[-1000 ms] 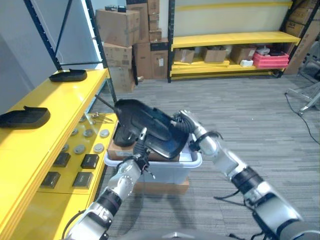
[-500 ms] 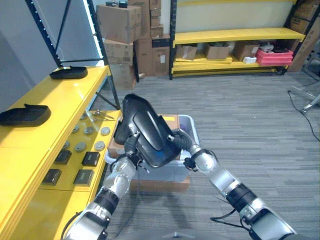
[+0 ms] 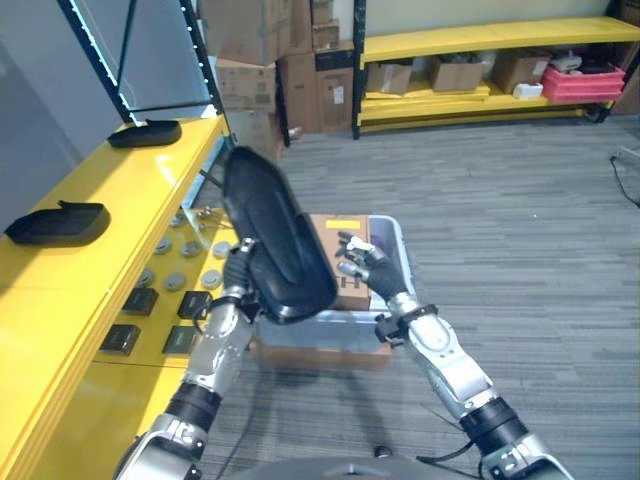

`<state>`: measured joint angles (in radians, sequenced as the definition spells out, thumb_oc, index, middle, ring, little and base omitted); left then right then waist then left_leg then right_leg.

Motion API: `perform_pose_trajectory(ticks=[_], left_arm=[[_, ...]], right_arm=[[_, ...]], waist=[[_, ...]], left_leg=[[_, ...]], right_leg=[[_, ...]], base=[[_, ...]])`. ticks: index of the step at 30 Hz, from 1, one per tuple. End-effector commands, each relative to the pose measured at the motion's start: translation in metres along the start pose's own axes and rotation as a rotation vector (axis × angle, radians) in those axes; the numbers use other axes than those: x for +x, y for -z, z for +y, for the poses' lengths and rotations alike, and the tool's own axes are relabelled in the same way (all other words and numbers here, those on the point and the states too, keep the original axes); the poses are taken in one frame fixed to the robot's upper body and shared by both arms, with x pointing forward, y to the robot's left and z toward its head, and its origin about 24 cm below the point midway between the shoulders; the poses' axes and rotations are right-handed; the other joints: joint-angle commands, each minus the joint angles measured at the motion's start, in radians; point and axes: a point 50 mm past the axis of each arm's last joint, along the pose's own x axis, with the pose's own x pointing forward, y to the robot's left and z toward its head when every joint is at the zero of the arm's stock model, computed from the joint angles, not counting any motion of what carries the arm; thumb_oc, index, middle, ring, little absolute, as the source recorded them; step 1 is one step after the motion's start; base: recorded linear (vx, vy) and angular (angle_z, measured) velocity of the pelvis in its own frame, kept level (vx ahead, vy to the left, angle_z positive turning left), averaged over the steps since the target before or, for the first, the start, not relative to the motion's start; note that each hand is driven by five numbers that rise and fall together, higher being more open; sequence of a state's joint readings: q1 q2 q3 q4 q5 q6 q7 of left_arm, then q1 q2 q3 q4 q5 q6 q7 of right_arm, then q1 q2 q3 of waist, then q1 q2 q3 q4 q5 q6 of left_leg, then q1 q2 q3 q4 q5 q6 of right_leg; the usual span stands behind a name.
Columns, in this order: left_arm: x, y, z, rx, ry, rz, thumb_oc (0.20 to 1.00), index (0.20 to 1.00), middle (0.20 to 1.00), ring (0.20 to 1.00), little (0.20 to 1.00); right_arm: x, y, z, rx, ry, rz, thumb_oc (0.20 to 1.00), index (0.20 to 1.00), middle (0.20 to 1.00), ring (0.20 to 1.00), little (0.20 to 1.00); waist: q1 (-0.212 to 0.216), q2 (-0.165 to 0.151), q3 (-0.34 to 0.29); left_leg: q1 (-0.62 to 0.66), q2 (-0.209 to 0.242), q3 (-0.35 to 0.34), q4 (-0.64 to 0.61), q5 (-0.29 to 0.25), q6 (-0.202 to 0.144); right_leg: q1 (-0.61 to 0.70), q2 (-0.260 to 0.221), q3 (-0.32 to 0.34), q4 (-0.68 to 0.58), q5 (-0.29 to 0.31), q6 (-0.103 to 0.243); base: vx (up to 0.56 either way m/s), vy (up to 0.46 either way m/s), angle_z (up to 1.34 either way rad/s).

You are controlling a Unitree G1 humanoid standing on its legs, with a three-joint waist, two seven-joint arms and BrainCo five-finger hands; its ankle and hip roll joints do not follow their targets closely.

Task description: Move parts from the plastic box to the shelf.

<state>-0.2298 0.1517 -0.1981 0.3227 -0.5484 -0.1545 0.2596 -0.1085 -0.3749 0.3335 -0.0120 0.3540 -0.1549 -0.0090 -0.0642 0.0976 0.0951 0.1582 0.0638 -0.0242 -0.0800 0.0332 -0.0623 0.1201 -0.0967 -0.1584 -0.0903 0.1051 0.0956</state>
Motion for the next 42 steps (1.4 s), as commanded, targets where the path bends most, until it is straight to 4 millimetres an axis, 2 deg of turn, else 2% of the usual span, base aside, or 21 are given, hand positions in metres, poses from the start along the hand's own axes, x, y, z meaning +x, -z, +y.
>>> perform_pose_trajectory(ticks=[1, 6, 7, 9, 12, 13, 14, 16, 19, 21, 25, 26, 27, 28, 30, 31, 32, 33, 34, 37, 42], left_arm=[[0.012, -0.053, 0.005, 0.166, -0.006, -0.280, 0.200, 0.200, 0.200, 0.200, 0.200], [-0.001, -0.080, 0.039, 0.213, -0.138, -0.429, 0.200, 0.200, 0.200, 0.200, 0.200], [-0.009, -0.090, 0.055, 0.244, -0.196, -0.480, 0.200, 0.200, 0.200, 0.200, 0.200], [-0.013, -0.098, 0.059, 0.279, -0.198, -0.510, 0.200, 0.200, 0.200, 0.200, 0.200], [-0.021, -0.109, 0.057, 0.325, -0.172, -0.583, 0.200, 0.200, 0.200, 0.200, 0.200], [-0.021, -0.109, 0.057, 0.325, -0.172, -0.584, 0.200, 0.200, 0.200, 0.200, 0.200], [-0.024, -0.116, 0.049, 0.340, -0.147, -0.635, 0.200, 0.200, 0.200, 0.200, 0.200], [-0.026, -0.126, 0.036, 0.391, -0.109, -0.699, 0.200, 0.200, 0.200, 0.200, 0.200], [-0.027, -0.131, 0.034, 0.424, -0.102, -0.724, 0.200, 0.200, 0.200, 0.200, 0.200], [-0.034, -0.148, 0.028, 0.494, -0.096, -0.817, 0.200, 0.200, 0.200, 0.200, 0.200], [-0.046, -0.169, 0.011, 0.514, -0.027, -0.943, 0.200, 0.200, 0.200, 0.200, 0.200], [-0.046, -0.173, 0.000, 0.523, 0.022, -0.971, 0.200, 0.200, 0.200, 0.200, 0.200], [-0.045, -0.173, -0.001, 0.524, 0.023, -0.972, 0.200, 0.200, 0.200, 0.200, 0.200], [-0.046, -0.175, -0.006, 0.544, 0.051, -0.985, 0.200, 0.200, 0.200, 0.200, 0.200], [-0.046, -0.176, -0.012, 0.575, 0.073, -1.010, 0.200, 0.200, 0.200, 0.200, 0.200], [-0.046, -0.177, -0.012, 0.574, 0.072, -1.011, 0.200, 0.200, 0.200, 0.200, 0.200], [-0.044, -0.176, -0.013, 0.558, 0.081, -1.005, 0.200, 0.200, 0.200, 0.200, 0.200], [-0.043, -0.176, -0.015, 0.546, 0.091, -1.004, 0.200, 0.200, 0.200, 0.200, 0.200], [-0.041, -0.176, -0.019, 0.509, 0.123, -1.002, 0.200, 0.200, 0.200, 0.200, 0.200], [-0.036, -0.168, -0.026, 0.478, 0.169, -0.956, 0.200, 0.200, 0.200, 0.200, 0.200], [-0.045, -0.157, -0.003, 0.446, 0.081, -0.910, 0.200, 0.200, 0.200, 0.200, 0.200]], right_arm=[[-0.001, -0.032, -0.010, 0.126, 0.077, -0.199, 1.000, 1.000, 1.000, 1.000, 1.000], [-0.029, 0.015, -0.047, 0.201, 0.292, -0.022, 1.000, 1.000, 1.000, 1.000, 1.000], [-0.045, 0.038, -0.059, 0.156, 0.339, 0.108, 1.000, 1.000, 1.000, 1.000, 1.000], [-0.055, 0.047, -0.068, 0.097, 0.358, 0.172, 1.000, 1.000, 1.000, 1.000, 1.000], [-0.089, 0.085, -0.085, -0.076, 0.422, 0.429, 1.000, 1.000, 1.000, 1.000, 1.000], [-0.088, 0.085, -0.085, -0.076, 0.422, 0.428, 1.000, 1.000, 1.000, 1.000, 1.000], [-0.110, 0.114, -0.089, -0.174, 0.461, 0.623, 1.000, 1.000, 1.000, 1.000, 1.000], [-0.149, 0.153, -0.080, -0.199, 0.475, 0.900, 1.000, 1.000, 1.000, 1.000, 1.000], [-0.149, 0.157, -0.075, -0.194, 0.465, 0.915, 1.000, 1.000, 1.000, 1.000, 1.000], [-0.173, 0.179, -0.062, -0.169, 0.454, 1.089, 1.000, 1.000, 1.000, 1.000, 1.000], [-0.185, 0.194, -0.045, -0.180, 0.392, 1.234, 1.000, 1.000, 1.000, 1.000, 1.000], [-0.181, 0.195, -0.042, -0.171, 0.388, 1.228, 1.000, 1.000, 1.000, 1.000, 1.000], [-0.180, 0.195, -0.042, -0.170, 0.388, 1.227, 1.000, 1.000, 1.000, 1.000, 1.000], [-0.175, 0.194, -0.041, -0.162, 0.388, 1.203, 1.000, 1.000, 1.000, 1.000, 1.000], [-0.159, 0.193, -0.034, -0.141, 0.369, 1.143, 1.000, 1.000, 1.000, 1.000, 1.000], [-0.159, 0.193, -0.034, -0.142, 0.369, 1.143, 1.000, 1.000, 1.000, 1.000, 1.000], [-0.156, 0.192, -0.033, -0.140, 0.361, 1.132, 1.000, 1.000, 1.000, 1.000, 1.000], [-0.157, 0.192, -0.032, -0.137, 0.350, 1.133, 1.000, 1.000, 1.000, 1.000, 1.000], [-0.161, 0.194, -0.033, -0.146, 0.337, 1.152, 1.000, 1.000, 1.000, 1.000, 1.000], [-0.185, 0.198, -0.031, -0.147, 0.349, 1.226, 1.000, 1.000, 1.000, 1.000, 1.000], [-0.201, 0.202, -0.025, -0.245, 0.206, 1.325, 1.000, 1.000, 1.000, 1.000, 1.000]], waist=[[0.014, -0.035, -0.001], [0.026, -0.037, 0.034], [0.040, -0.044, 0.049], [0.047, -0.052, 0.062], [0.055, -0.068, 0.075], [0.054, -0.068, 0.072], [0.058, -0.073, 0.073], [0.075, -0.071, 0.056], [0.079, -0.073, 0.052], [0.118, -0.082, 0.040], [0.175, -0.128, 0.008], [0.171, -0.141, 0.017], [0.171, -0.145, 0.017], [0.160, -0.147, 0.033], [0.130, -0.136, 0.048], [0.132, -0.134, 0.045], [0.119, -0.127, 0.047], [0.110, -0.120, 0.052], [0.093, -0.120, 0.062], [0.069, -0.134, 0.049], [0.088, -0.108, 0.048]], left_leg=[[-0.049, 0.026, -0.009, 0.001, 0.062, -0.079], [-0.086, 0.045, -0.043, -0.001, 0.088, -0.099], [-0.106, 0.043, -0.054, 0.006, 0.097, -0.102], [-0.134, 0.044, -0.035, 0.022, 0.107, -0.105], [-0.178, 0.095, 0.134, 0.049, 0.132, -0.092], [-0.184, 0.094, 0.133, 0.050, 0.135, -0.091], [-0.180, 0.139, 0.258, 0.049, 0.143, -0.086], [-0.174, 0.167, 0.324, 0.034, 0.145, -0.104], [-0.175, 0.160, 0.308, 0.025, 0.147, -0.104], [-0.188, 0.132, 0.268, 0.044, 0.121, -0.092], [-0.189, 0.033, 0.203, 0.085, 0.021, -0.018], [-0.168, -0.014, 0.165, 0.079, -0.011, 0.019], [-0.169, -0.020, 0.165, 0.079, -0.012, 0.023], [-0.170, -0.040, 0.150, 0.080, -0.002, 0.048], [-0.151, -0.043, 0.108, 0.043, 0.000, 0.061], [-0.156, -0.039, 0.110, 0.041, 0.003, 0.059], [-0.145, -0.035, 0.085, 0.024, 0.008, 0.054], [-0.138, -0.034, 0.054, 0.019, 0.011, 0.048], [-0.130, -0.040, -0.007, 0.023, -0.008, 0.037], [-0.137, -0.052, -0.127, 0.025, -0.012, 0.027], [-0.160, -0.044, -0.183, 0.022, 0.014, -0.004]], right_leg=[[0.049, 0.006, -0.048, 0.063, -0.146, 0.003], [0.037, 0.027, -0.069, 0.034, -0.135, -0.005], [0.034, 0.024, -0.077, 0.033, -0.129, -0.005], [0.030, 0.014, -0.100, 0.036, -0.127, -0.004], [0.019, -0.022, -0.196, 0.052, -0.132, 0.002], [0.014, -0.022, -0.197, 0.051, -0.129, 0.002], [0.027, -0.032, -0.259, 0.049, -0.133, 0.009], [0.074, -0.036, -0.324, 0.036, -0.154, 0.016], [0.086, -0.040, -0.337, 0.033, -0.155, 0.019], [0.114, -0.062, -0.366, 0.041, -0.159, 0.027], [0.121, -0.171, -0.418, 0.224, -0.178, 0.062], [0.068, -0.230, -0.378, 0.374, -0.092, 0.087], [0.063, -0.238, -0.375, 0.383, -0.092, 0.093], [0.027, -0.255, -0.340, 0.446, -0.015, 0.094], [-0.106, -0.173, -0.150, 0.522, -0.065, 0.082], [-0.111, -0.169, -0.148, 0.520, -0.062, 0.078], [-0.151, -0.100, -0.077, 0.494, -0.122, 0.063], [-0.167, -0.060, -0.027, 0.445, -0.168, 0.055], [-0.171, -0.041, 0.074, 0.283, -0.168, 0.051], [-0.170, 0.044, 0.282, 0.179, -0.148, 0.026], [-0.120, 0.022, 0.173, 0.094, -0.114, 0.014]], base=[[-0.06, -0.083, 0.30], [-0.07, -0.077, 0.18], [-0.08, -0.035, 0.09], [-0.09, -0.003, 0.14], [-0.07, 0.019, 0.61], [-0.02, -0.001, 1.25], [0.00, 0.010, 1.27], [0.14, 0.059, 1.51], [0.09, 0.067, 1.10], [0.17, 0.191, 0.40], [0.27, 0.283, 0.78], [0.20, 0.266, 0.90], [0.13, 0.273, 0.98], [0.05, 0.199, 1.00], [0.08, 0.132, 0.63], [0.09, -0.005, 0.14], [0.12, -0.029, 0.34], [0.24, -0.129, 0.40], [0.23, -0.167, 0.98], [0.19, -0.220, 1.28], [0.02, -0.246, 1.15]])
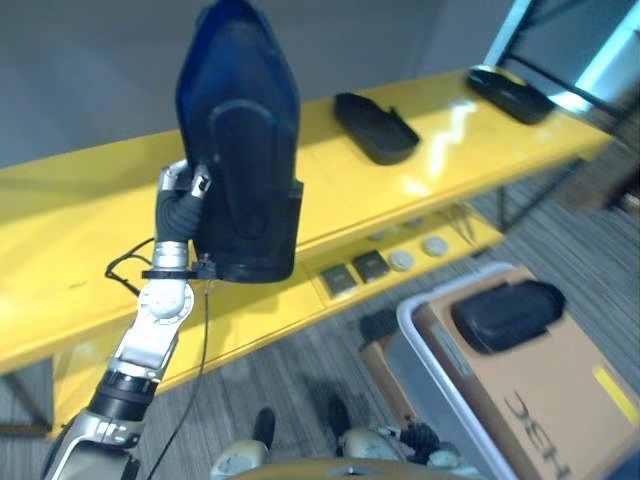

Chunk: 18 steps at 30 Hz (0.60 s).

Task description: Move parts from the plastic box to the shelf.

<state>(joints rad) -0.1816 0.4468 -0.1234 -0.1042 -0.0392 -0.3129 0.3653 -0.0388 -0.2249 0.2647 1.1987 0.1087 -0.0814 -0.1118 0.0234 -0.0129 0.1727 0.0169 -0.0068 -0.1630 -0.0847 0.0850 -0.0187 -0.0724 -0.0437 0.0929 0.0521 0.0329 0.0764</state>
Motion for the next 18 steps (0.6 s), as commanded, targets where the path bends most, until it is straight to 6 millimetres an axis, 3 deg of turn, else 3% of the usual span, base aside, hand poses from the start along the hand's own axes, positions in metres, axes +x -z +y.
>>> perform_pose_trajectory(ticks=[1, 3, 4, 5, 10, 13, 15, 16, 18], left_arm=[[0.006, -0.033, 0.015, -0.098, -0.096, -0.178, 0.200, 0.200, 0.200, 0.200, 0.200], [0.001, -0.027, 0.018, -0.091, -0.110, -0.136, 0.200, 0.200, 0.200, 0.200, 0.200], [0.000, -0.026, 0.021, -0.055, -0.100, -0.130, 0.200, 0.200, 0.200, 0.200, 0.200], [-0.001, -0.023, 0.022, -0.008, -0.065, -0.116, 0.200, 0.200, 0.200, 0.200, 0.200], [0.002, -0.021, 0.023, 0.018, -0.064, -0.107, 0.200, 0.200, 0.200, 0.200, 0.200], [0.007, -0.020, 0.016, 0.037, -0.021, -0.109, 0.200, 0.200, 0.200, 0.200, 0.200], [0.008, -0.020, 0.014, 0.047, -0.003, -0.108, 0.200, 0.200, 0.200, 0.200, 0.200], [0.006, -0.016, 0.011, 0.050, 0.021, -0.081, 0.200, 0.200, 0.200, 0.200, 0.200], [0.007, -0.013, 0.011, 0.048, 0.028, -0.064, 0.200, 0.200, 0.200, 0.200, 0.200]], right_arm=[[0.000, 0.006, -0.005, -0.169, -0.018, 0.026, 1.000, 1.000, 1.000, 1.000, 1.000], [-0.002, 0.015, -0.013, -0.210, 0.003, 0.050, 1.000, 1.000, 1.000, 1.000, 1.000], [-0.002, 0.018, -0.020, -0.230, 0.016, 0.066, 1.000, 1.000, 1.000, 1.000, 1.000], [-0.005, 0.031, -0.032, -0.240, 0.051, 0.124, 1.000, 1.000, 1.000, 1.000, 1.000], [-0.010, 0.050, -0.036, -0.112, 0.095, 0.190, 1.000, 1.000, 1.000, 1.000, 1.000], [-0.012, 0.055, -0.037, -0.045, 0.106, 0.213, 1.000, 1.000, 1.000, 1.000, 1.000], [-0.013, 0.057, -0.040, -0.031, 0.117, 0.224, 1.000, 1.000, 1.000, 1.000, 1.000], [-0.011, 0.052, -0.043, -0.024, 0.137, 0.217, 1.000, 1.000, 1.000, 1.000, 1.000], [-0.006, 0.036, -0.039, 0.042, 0.149, 0.166, 1.000, 1.000, 1.000, 1.000, 1.000]], waist=[[0.006, 0.006, -0.028], [0.005, 0.014, -0.011], [-0.002, 0.016, -0.002], [-0.006, 0.023, -0.004], [-0.005, 0.037, -0.022], [0.002, 0.041, -0.038], [0.005, 0.038, -0.048], [0.004, 0.032, -0.064], [-0.012, 0.023, -0.053]], left_leg=[[-0.033, 0.025, -0.049, 0.036, -0.028, -0.052], [-0.065, 0.030, -0.012, 0.076, -0.031, -0.060], [-0.087, 0.045, 0.044, 0.097, -0.022, -0.065], [-0.095, 0.078, 0.157, 0.098, -0.012, -0.078], [-0.091, 0.102, 0.213, 0.029, 0.047, -0.092], [-0.106, 0.093, 0.219, 0.015, 0.051, -0.084], [-0.103, 0.077, 0.213, 0.017, 0.039, -0.073], [-0.075, 0.055, 0.220, 0.017, 0.004, -0.047], [-0.027, 0.031, 0.238, 0.011, -0.029, -0.013]], right_leg=[[0.077, -0.033, -0.094, -0.063, -0.032, 0.035], [0.110, -0.045, -0.152, -0.084, -0.033, 0.033], [0.119, -0.055, -0.191, -0.097, -0.026, 0.031], [0.152, -0.067, -0.267, -0.127, -0.030, 0.033], [0.195, -0.077, -0.358, -0.136, -0.040, 0.041], [0.218, -0.106, -0.426, -0.116, -0.064, 0.055], [0.227, -0.125, -0.438, -0.104, -0.068, 0.064], [0.229, -0.160, -0.449, -0.037, -0.071, 0.080], [0.161, -0.212, -0.392, 0.139, -0.038, 0.102]], base=[[0.00, -0.212, 0.64], [-0.03, -0.148, 0.82], [-0.01, -0.088, 1.24], [-0.02, -0.056, 1.44], [0.08, 0.019, 0.97], [0.13, 0.160, 0.67], [0.19, 0.200, 0.47], [0.25, 0.245, 0.20], [0.21, 0.243, 0.06]])
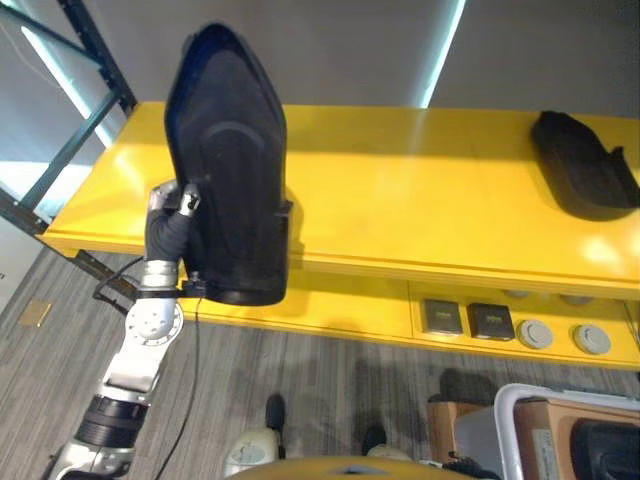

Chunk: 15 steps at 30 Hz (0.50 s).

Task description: Move parts from the plastic box to the shelf.

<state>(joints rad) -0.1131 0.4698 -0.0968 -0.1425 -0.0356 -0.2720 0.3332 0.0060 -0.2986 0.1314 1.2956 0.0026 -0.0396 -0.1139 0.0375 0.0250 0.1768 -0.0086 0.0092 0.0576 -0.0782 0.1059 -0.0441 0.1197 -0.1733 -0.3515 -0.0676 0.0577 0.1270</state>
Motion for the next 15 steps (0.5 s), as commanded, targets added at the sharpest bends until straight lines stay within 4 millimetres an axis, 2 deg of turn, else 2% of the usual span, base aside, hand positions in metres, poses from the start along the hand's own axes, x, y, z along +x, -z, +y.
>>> perform_pose_trajectory(ticks=[1, 2, 3, 5, 7, 10, 11, 13, 15], left_arm=[[0.018, -0.019, 0.004, 0.003, 0.000, -0.124, 0.200, 0.200, 0.200, 0.200, 0.200], [0.020, -0.015, 0.002, 0.005, 0.002, -0.103, 0.200, 0.200, 0.200, 0.200, 0.200], [0.021, -0.013, 0.003, 0.024, 0.002, -0.097, 0.200, 0.200, 0.200, 0.200, 0.200], [0.023, -0.008, 0.002, 0.030, -0.015, -0.073, 0.200, 0.200, 0.200, 0.200, 0.200], [0.027, -0.001, -0.001, 0.053, -0.029, -0.042, 0.200, 0.200, 0.200, 0.200, 0.200], [0.031, 0.012, 0.001, 0.122, -0.045, 0.015, 0.200, 0.200, 0.200, 0.200, 0.200], [0.034, 0.017, -0.001, 0.150, -0.043, 0.036, 0.200, 0.200, 0.200, 0.200, 0.200], [0.042, 0.025, 0.000, 0.136, -0.082, 0.080, 0.200, 0.200, 0.200, 0.200, 0.200], [0.050, 0.026, -0.004, 0.084, -0.091, 0.101, 0.200, 0.200, 0.200, 0.200, 0.200]], right_arm=[[0.002, -0.013, 0.001, 0.074, 0.029, -0.020, 1.000, 1.000, 1.000, 1.000, 1.000], [0.002, -0.032, 0.007, 0.127, 0.022, -0.083, 1.000, 1.000, 1.000, 1.000, 1.000], [0.002, -0.039, 0.011, 0.124, 0.009, -0.101, 1.000, 1.000, 1.000, 1.000, 1.000], [-0.001, -0.068, 0.022, 0.071, -0.003, -0.211, 1.000, 1.000, 1.000, 1.000, 1.000], [-0.003, -0.077, 0.030, 0.032, -0.014, -0.251, 1.000, 1.000, 1.000, 1.000, 1.000], [-0.007, -0.078, 0.046, -0.060, -0.057, -0.280, 1.000, 1.000, 1.000, 1.000, 1.000], [-0.008, -0.073, 0.049, -0.107, -0.070, -0.280, 1.000, 1.000, 1.000, 1.000, 1.000], [-0.008, -0.071, 0.046, -0.211, -0.080, -0.304, 1.000, 1.000, 1.000, 1.000, 1.000], [-0.006, -0.057, 0.038, -0.260, -0.066, -0.265, 1.000, 1.000, 1.000, 1.000, 1.000]], waist=[[-0.023, -0.015, -0.058], [-0.044, -0.016, -0.042], [-0.051, -0.011, -0.037], [-0.046, -0.012, -0.043], [-0.051, -0.013, -0.046], [-0.072, -0.031, -0.055], [-0.083, -0.037, -0.063], [-0.100, -0.040, -0.074], [-0.116, -0.038, -0.073]], left_leg=[[-0.004, 0.015, 0.020, 0.003, -0.046, 0.014], [0.010, 0.018, 0.034, -0.001, -0.049, 0.018], [0.011, 0.026, 0.037, -0.007, -0.045, 0.018], [0.014, 0.039, 0.074, -0.009, -0.059, 0.006], [0.021, 0.054, 0.091, -0.009, -0.067, -0.006], [0.043, 0.070, 0.118, -0.009, -0.065, -0.019], [0.044, 0.072, 0.128, -0.009, -0.064, -0.024], [0.051, 0.079, 0.154, -0.009, -0.063, -0.032], [0.055, 0.086, 0.161, -0.009, -0.059, -0.039]], right_leg=[[-0.038, -0.083, 0.056, 0.261, -0.060, 0.052], [-0.085, -0.078, 0.100, 0.334, -0.022, 0.068], [-0.123, -0.062, 0.131, 0.345, -0.022, 0.068], [-0.144, -0.061, 0.127, 0.248, -0.040, 0.058], [-0.152, -0.061, 0.114, 0.130, 0.003, 0.056], [-0.123, -0.052, 0.123, 0.069, 0.009, 0.059], [-0.105, -0.043, 0.123, 0.035, 0.008, 0.055], [-0.084, -0.031, 0.119, -0.005, 0.014, 0.055], [-0.078, -0.019, 0.130, -0.012, 0.011, 0.049]], base=[[0.07, 0.150, -0.09], [0.03, 0.105, -0.29], [0.06, 0.109, -0.35], [0.07, 0.009, -0.26], [0.11, -0.073, -0.47], [0.12, -0.088, -0.46], [0.09, -0.101, -0.26], [0.09, -0.076, -0.11], [0.08, -0.078, -0.26]])
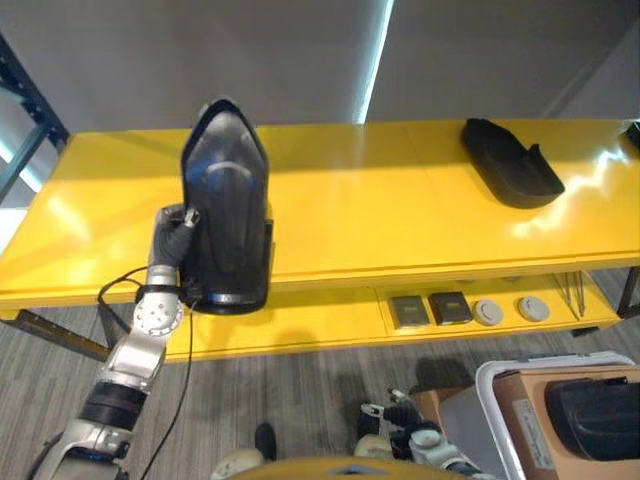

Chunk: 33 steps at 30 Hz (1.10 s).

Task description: Move parts from the plastic box to the shelf.

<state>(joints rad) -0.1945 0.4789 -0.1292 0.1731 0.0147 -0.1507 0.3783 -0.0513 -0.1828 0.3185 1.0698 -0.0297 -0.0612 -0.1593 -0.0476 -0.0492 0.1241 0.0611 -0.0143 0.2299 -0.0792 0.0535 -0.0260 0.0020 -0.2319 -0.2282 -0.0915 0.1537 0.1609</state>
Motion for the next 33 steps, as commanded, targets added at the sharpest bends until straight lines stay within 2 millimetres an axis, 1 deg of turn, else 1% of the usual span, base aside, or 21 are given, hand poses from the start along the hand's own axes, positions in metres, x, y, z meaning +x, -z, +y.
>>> perform_pose_trajectory(ticks=[1, 2, 3, 5, 6, 8, 10, 12, 13, 15, 16, 18, 19, 22, 26, 27, 28, 30, 31, 33], left_arm=[[0.047, -0.054, -0.001, -0.114, -0.082, -0.186, 0.200, 0.200, 0.200, 0.200, 0.200], [0.053, -0.053, -0.001, -0.138, -0.083, -0.165, 0.200, 0.200, 0.200, 0.200, 0.200], [0.066, -0.054, -0.007, -0.214, -0.093, -0.117, 0.200, 0.200, 0.200, 0.200, 0.200], [0.077, -0.060, -0.014, -0.232, -0.062, -0.105, 0.200, 0.200, 0.200, 0.200, 0.200], [0.078, -0.061, -0.014, -0.233, -0.061, -0.107, 0.200, 0.200, 0.200, 0.200, 0.200], [0.092, -0.059, -0.024, -0.269, -0.038, -0.030, 0.200, 0.200, 0.200, 0.200, 0.200], [0.096, -0.057, -0.026, -0.259, -0.032, -0.003, 0.200, 0.200, 0.200, 0.200, 0.200], [0.107, -0.054, -0.031, -0.260, -0.028, 0.071, 0.200, 0.200, 0.200, 0.200, 0.200], [0.110, -0.049, -0.033, -0.236, -0.027, 0.113, 0.200, 0.200, 0.200, 0.200, 0.200], [0.111, -0.050, -0.033, -0.237, -0.027, 0.111, 0.200, 0.200, 0.200, 0.200, 0.200], [0.117, -0.046, -0.035, -0.187, -0.032, 0.168, 0.200, 0.200, 0.200, 0.200, 0.200], [0.121, -0.044, -0.034, -0.159, -0.044, 0.205, 0.200, 0.200, 0.200, 0.200, 0.200], [0.121, -0.044, -0.033, -0.159, -0.045, 0.204, 0.200, 0.200, 0.200, 0.200, 0.200], [0.124, -0.038, -0.030, -0.096, -0.058, 0.250, 0.200, 0.200, 0.200, 0.200, 0.200], [0.125, -0.035, -0.028, -0.081, -0.078, 0.271, 0.200, 0.200, 0.200, 0.200, 0.200], [0.125, -0.034, -0.027, -0.076, -0.086, 0.289, 0.231, 0.231, 0.231, 0.231, 0.231], [0.126, -0.034, -0.028, -0.065, -0.080, 0.291, 0.382, 0.382, 0.382, 0.382, 0.382], [0.127, -0.036, -0.028, -0.059, -0.080, 0.287, 0.617, 0.617, 0.617, 0.617, 0.617], [0.128, -0.038, -0.030, -0.066, -0.083, 0.295, 1.000, 1.000, 1.000, 1.000, 1.000], [0.130, -0.041, -0.027, -0.067, -0.092, 0.288, 1.000, 1.000, 1.000, 1.000, 1.000]], right_arm=[[-0.007, 0.040, -0.024, -0.157, 0.027, 0.130, 1.000, 1.000, 1.000, 1.000, 1.000], [-0.011, 0.052, -0.029, -0.158, 0.039, 0.176, 1.000, 1.000, 1.000, 1.000, 1.000], [-0.015, 0.067, -0.040, -0.122, 0.079, 0.249, 1.000, 1.000, 1.000, 1.000, 1.000], [-0.019, 0.078, -0.047, -0.062, 0.111, 0.313, 1.000, 1.000, 1.000, 1.000, 1.000], [-0.019, 0.078, -0.047, -0.061, 0.112, 0.312, 1.000, 1.000, 1.000, 1.000, 1.000], [-0.020, 0.082, -0.049, -0.074, 0.109, 0.344, 1.000, 1.000, 1.000, 1.000, 1.000], [-0.019, 0.080, -0.048, -0.075, 0.100, 0.338, 1.000, 1.000, 1.000, 1.000, 1.000], [-0.016, 0.074, -0.043, -0.067, 0.082, 0.317, 1.000, 1.000, 1.000, 1.000, 1.000], [-0.015, 0.071, -0.040, -0.065, 0.072, 0.308, 1.000, 1.000, 1.000, 1.000, 1.000], [-0.014, 0.070, -0.040, -0.064, 0.073, 0.307, 1.000, 1.000, 1.000, 1.000, 1.000], [-0.010, 0.060, -0.033, -0.061, 0.049, 0.278, 1.000, 1.000, 1.000, 1.000, 1.000], [-0.007, 0.052, -0.028, -0.068, 0.034, 0.251, 1.000, 1.000, 1.000, 1.000, 1.000], [-0.007, 0.051, -0.028, -0.068, 0.034, 0.251, 1.000, 1.000, 1.000, 1.000, 1.000], [-0.003, 0.042, -0.027, -0.104, 0.023, 0.215, 1.000, 1.000, 1.000, 1.000, 1.000], [-0.002, 0.037, -0.026, -0.068, 0.029, 0.200, 1.000, 1.000, 1.000, 1.000, 1.000], [-0.002, 0.036, -0.027, -0.044, 0.035, 0.197, 1.000, 1.000, 1.000, 1.000, 1.000], [-0.001, 0.036, -0.028, -0.039, 0.039, 0.196, 1.000, 1.000, 1.000, 1.000, 1.000], [-0.001, 0.035, -0.029, -0.036, 0.041, 0.198, 1.000, 1.000, 1.000, 1.000, 1.000], [0.000, 0.032, -0.031, -0.033, 0.046, 0.191, 1.000, 1.000, 1.000, 1.000, 1.000], [0.000, 0.032, -0.031, -0.032, 0.047, 0.189, 1.000, 1.000, 1.000, 1.000, 1.000]], waist=[[-0.042, 0.038, -0.018], [-0.057, 0.041, -0.017], [-0.080, 0.048, -0.009], [-0.096, 0.056, -0.004], [-0.094, 0.056, -0.003], [-0.117, 0.066, 0.003], [-0.123, 0.067, 0.007], [-0.139, 0.071, 0.015], [-0.144, 0.074, 0.016], [-0.143, 0.073, 0.017], [-0.153, 0.078, 0.026], [-0.158, 0.080, 0.035], [-0.158, 0.080, 0.035], [-0.161, 0.084, 0.044], [-0.161, 0.086, 0.054], [-0.164, 0.088, 0.061], [-0.165, 0.089, 0.066], [-0.166, 0.091, 0.072], [-0.167, 0.092, 0.082], [-0.166, 0.094, 0.088]], left_leg=[[-0.017, 0.114, -0.009, -0.008, -0.004, -0.061], [-0.018, 0.117, -0.006, -0.008, -0.002, -0.064], [-0.016, 0.122, 0.006, -0.008, -0.004, -0.069], [-0.026, 0.125, 0.009, -0.008, 0.004, -0.071], [-0.027, 0.126, 0.009, -0.008, 0.004, -0.071], [-0.030, 0.129, 0.016, -0.008, 0.004, -0.074], [-0.030, 0.131, 0.019, -0.008, 0.005, -0.075], [-0.031, 0.133, 0.030, -0.008, 0.005, -0.077], [-0.031, 0.134, 0.033, -0.008, 0.005, -0.077], [-0.031, 0.134, 0.033, -0.008, 0.005, -0.077], [-0.032, 0.137, 0.040, -0.008, 0.005, -0.079], [-0.034, 0.138, 0.045, -0.008, 0.007, -0.081], [-0.034, 0.138, 0.046, -0.008, 0.007, -0.081], [-0.039, 0.142, 0.054, -0.008, 0.011, -0.083], [-0.040, 0.143, 0.054, -0.008, 0.013, -0.085], [-0.043, 0.143, 0.054, -0.008, 0.015, -0.086], [-0.045, 0.143, 0.054, -0.008, 0.016, -0.086], [-0.049, 0.143, 0.052, -0.008, 0.018, -0.087], [-0.054, 0.143, 0.051, -0.008, 0.021, -0.087], [-0.059, 0.144, 0.051, -0.008, 0.022, -0.088]], right_leg=[[0.040, 0.044, 0.009, 0.010, -0.087, 0.014], [0.037, 0.047, 0.012, 0.009, -0.088, 0.013], [0.036, 0.052, 0.019, 0.009, -0.091, 0.012], [0.026, 0.056, 0.026, 0.008, -0.087, 0.011], [0.025, 0.056, 0.026, 0.009, -0.087, 0.011], [0.015, 0.062, 0.037, 0.005, -0.085, 0.010], [0.013, 0.063, 0.042, 0.005, -0.085, 0.011], [0.005, 0.067, 0.054, 0.005, -0.083, 0.011], [0.003, 0.068, 0.058, 0.004, -0.082, 0.011], [0.003, 0.068, 0.059, 0.004, -0.082, 0.011], [-0.003, 0.069, 0.069, 0.004, -0.081, 0.012], [-0.012, 0.070, 0.078, 0.004, -0.079, 0.011], [-0.012, 0.070, 0.078, 0.004, -0.078, 0.011], [-0.022, 0.072, 0.087, 0.004, -0.075, 0.011], [-0.026, 0.074, 0.091, 0.004, -0.074, 0.010], [-0.029, 0.075, 0.093, 0.004, -0.074, 0.009], [-0.032, 0.075, 0.095, 0.004, -0.073, 0.009], [-0.035, 0.075, 0.097, 0.004, -0.072, 0.009], [-0.042, 0.075, 0.100, 0.004, -0.069, 0.009], [-0.046, 0.075, 0.100, 0.004, -0.066, 0.009]], base=[[0.06, -0.079, -0.34], [0.08, -0.064, -0.16], [0.06, -0.045, -0.10], [0.03, -0.030, -0.11], [0.02, -0.023, -0.13], [0.04, -0.018, -0.19], [0.03, -0.011, -0.10], [0.01, -0.015, -0.25], [0.00, -0.007, -0.22], [0.00, -0.005, -0.06], [0.00, -0.005, -0.08], [-0.01, 0.001, -0.09], [-0.01, 0.001, -0.18], [-0.01, -0.005, -0.09], [0.00, 0.000, 0.00], [0.00, 0.000, 0.00], [0.00, 0.000, 0.00], [0.00, 0.000, 0.00], [-0.04, -0.004, -0.01], [-0.02, -0.004, -0.01]])
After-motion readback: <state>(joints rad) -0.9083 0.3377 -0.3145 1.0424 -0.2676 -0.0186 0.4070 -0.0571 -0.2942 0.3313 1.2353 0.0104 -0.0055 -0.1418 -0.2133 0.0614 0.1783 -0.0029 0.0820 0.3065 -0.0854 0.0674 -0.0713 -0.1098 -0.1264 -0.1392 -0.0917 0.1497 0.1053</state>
